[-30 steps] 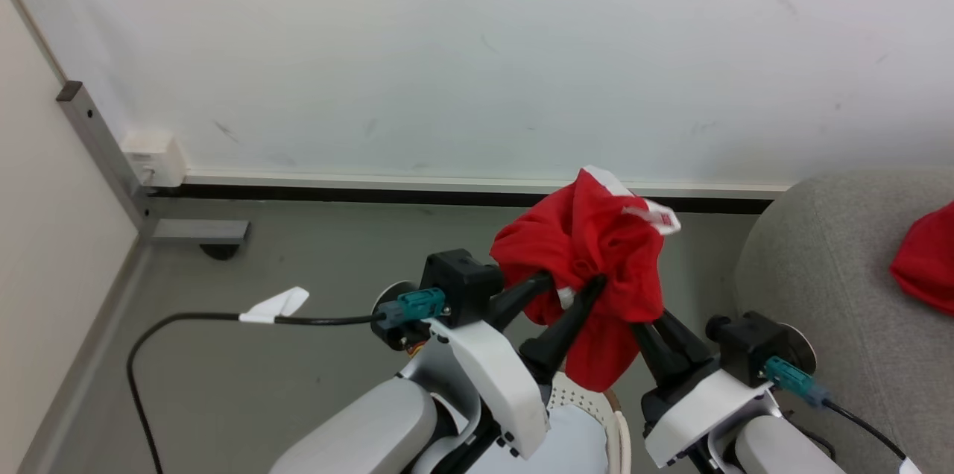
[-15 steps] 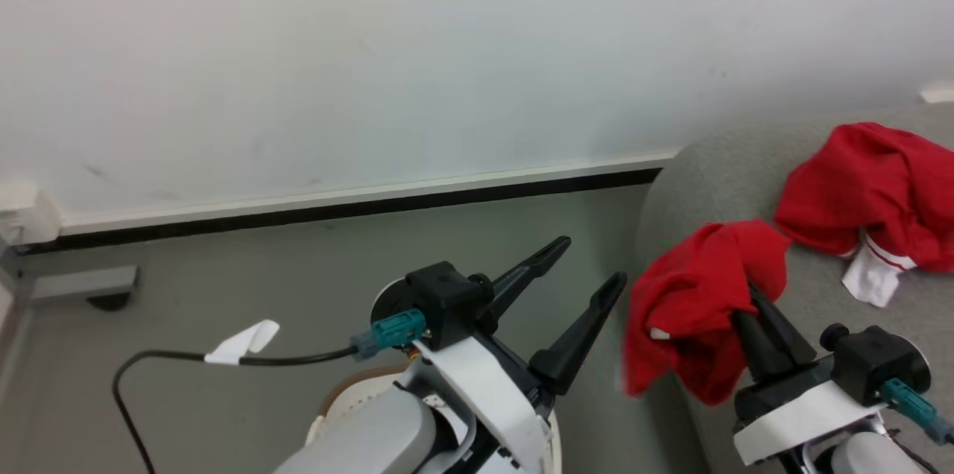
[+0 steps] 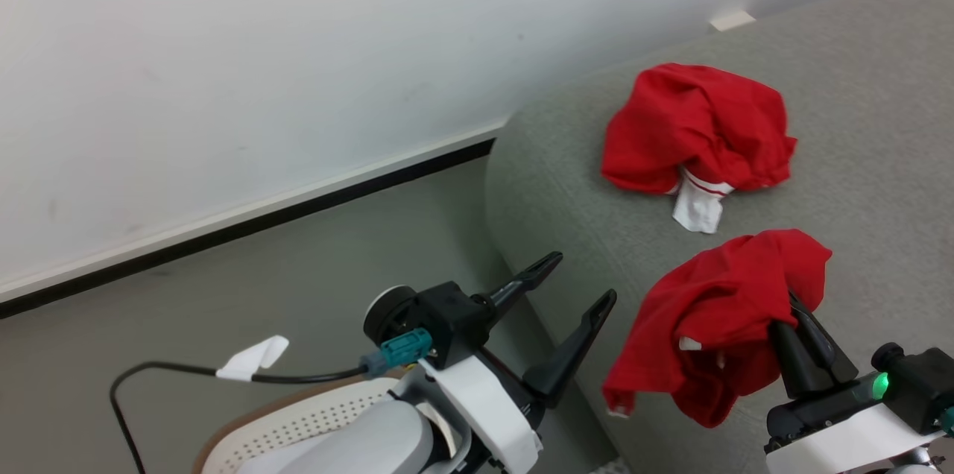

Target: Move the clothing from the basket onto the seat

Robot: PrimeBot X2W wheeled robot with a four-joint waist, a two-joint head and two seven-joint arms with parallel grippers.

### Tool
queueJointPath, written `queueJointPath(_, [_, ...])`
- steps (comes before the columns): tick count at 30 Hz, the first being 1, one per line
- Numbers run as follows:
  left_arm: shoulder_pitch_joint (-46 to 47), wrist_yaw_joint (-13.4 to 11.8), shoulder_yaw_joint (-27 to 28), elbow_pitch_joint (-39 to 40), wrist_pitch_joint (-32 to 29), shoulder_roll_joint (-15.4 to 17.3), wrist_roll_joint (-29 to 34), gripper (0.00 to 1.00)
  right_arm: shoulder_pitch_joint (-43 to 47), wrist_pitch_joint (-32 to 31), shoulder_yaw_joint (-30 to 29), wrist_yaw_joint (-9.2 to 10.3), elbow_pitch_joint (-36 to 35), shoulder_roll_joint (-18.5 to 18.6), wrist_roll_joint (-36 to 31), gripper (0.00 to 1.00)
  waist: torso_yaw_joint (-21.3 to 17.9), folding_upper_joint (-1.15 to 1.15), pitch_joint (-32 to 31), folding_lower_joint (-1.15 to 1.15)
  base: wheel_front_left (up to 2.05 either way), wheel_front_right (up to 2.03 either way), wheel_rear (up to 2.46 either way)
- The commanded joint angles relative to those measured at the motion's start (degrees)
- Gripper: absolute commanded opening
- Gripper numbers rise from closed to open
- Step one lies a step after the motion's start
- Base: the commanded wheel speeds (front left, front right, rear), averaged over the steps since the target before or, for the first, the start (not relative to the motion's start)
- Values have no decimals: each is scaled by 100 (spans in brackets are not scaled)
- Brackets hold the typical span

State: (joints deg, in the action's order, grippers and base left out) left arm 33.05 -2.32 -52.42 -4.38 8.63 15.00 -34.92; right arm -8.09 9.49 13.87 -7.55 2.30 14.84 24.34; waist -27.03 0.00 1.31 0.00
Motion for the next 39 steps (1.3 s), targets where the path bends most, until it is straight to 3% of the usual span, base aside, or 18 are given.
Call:
queueJointPath(1, [64, 1, 6, -37, 29, 17, 79, 100, 65, -32, -21, 13, -107, 21, 34, 0, -319, 0, 160, 0, 0, 0, 0])
queueJointPath(9, [203, 85, -89, -199, -38, 1, 127, 100, -70, -79, -224, 13, -380, 93, 286, 0, -401, 0, 424, 0, 0, 0, 0])
queueJointPath(14, [377, 65, -95, -109, -218, 124, 169, 100, -670, -221, -466, 13, -412, 497, 511, 0, -244, 0, 845, 0, 0, 0, 0])
queueJointPath(19, [622, 51, -117, 95, -520, 291, 284, 100, -1234, -293, -1238, 13, -328, 990, 541, 0, 134, 0, 1562, 0, 0, 0, 0])
queueJointPath(21, [710, 36, -116, 176, -615, 360, 325, 100, -1367, -339, -1607, 13, -235, 1263, 264, 0, 304, 0, 1845, 0, 0, 0, 0])
queueJointPath(25, [880, 4, -106, 309, -762, 473, 443, 100, -1636, -392, -2303, 13, -10, 1476, 207, 0, 637, 0, 2314, 0, 0, 0, 0])
queueJointPath(30, [1086, -44, -68, 448, -871, 538, 518, 100, -2120, -623, -2657, 13, 956, 1963, 262, 0, 999, 0, 2801, 0, 0, 0, 0])
queueJointPath(32, [1163, -61, -58, 483, -894, 531, 548, 100, -2294, -730, -2580, 14, 1592, 2304, 16, 0, 1137, 0, 2960, 0, 0, 0, 0])
queueJointPath(39, [1226, -127, -26, 414, -788, 512, 592, 100, -2809, -1393, -1841, 14, 3523, 2776, 160, 0, 1428, 0, 3167, 0, 0, 0, 0])
